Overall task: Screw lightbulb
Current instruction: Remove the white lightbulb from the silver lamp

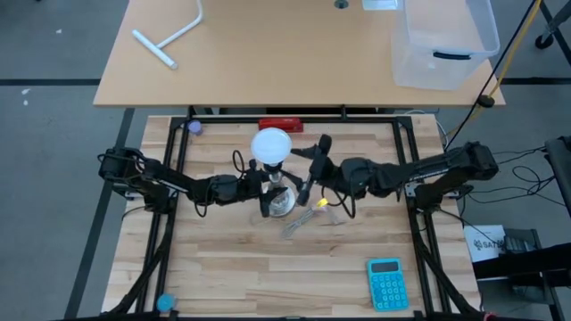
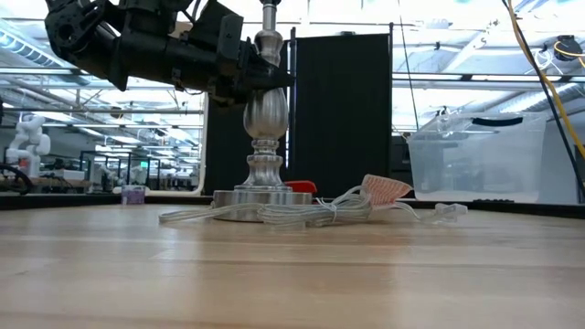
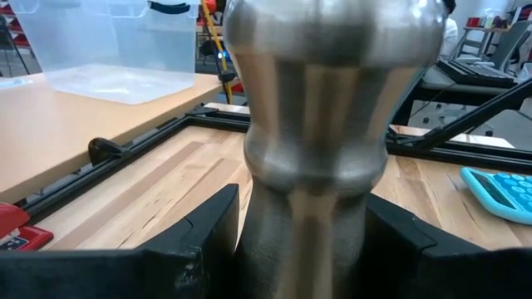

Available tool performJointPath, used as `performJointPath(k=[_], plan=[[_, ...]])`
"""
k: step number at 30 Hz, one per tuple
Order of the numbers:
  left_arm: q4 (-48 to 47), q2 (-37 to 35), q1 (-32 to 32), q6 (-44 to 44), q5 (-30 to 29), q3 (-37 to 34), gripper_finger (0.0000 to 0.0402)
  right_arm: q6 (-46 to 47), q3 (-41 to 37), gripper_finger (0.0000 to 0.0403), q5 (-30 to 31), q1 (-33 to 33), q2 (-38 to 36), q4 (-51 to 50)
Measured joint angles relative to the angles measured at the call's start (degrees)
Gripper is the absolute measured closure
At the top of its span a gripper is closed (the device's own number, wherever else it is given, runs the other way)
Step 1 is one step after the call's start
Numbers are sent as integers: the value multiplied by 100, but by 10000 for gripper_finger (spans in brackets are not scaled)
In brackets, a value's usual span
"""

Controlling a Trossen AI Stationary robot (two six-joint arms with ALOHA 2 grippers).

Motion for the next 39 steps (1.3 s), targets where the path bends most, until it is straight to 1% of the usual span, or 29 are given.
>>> performJointPath(k=[6,10,17,23,28,31,34,39], plan=[[4,0,4,1,-42,0,207,24,-13,138,64,22,344,764],[4,0,4,1,-56,0,207,-181,-13,138,432,3,540,1303],[4,0,7,2,-65,0,208,-336,-13,138,388,-58,639,1810],[17,0,7,4,-74,0,208,-59,-13,138,-169,-194,639,1796],[17,0,9,4,-86,0,208,0,-13,138,-269,-305,639,1783],[17,0,9,7,-104,0,208,46,-13,141,-650,-378,639,1746],[17,0,9,7,-104,0,208,48,-13,158,-940,-444,639,1763],[17,0,9,7,-102,0,208,26,-13,205,-1325,-548,639,1751]])
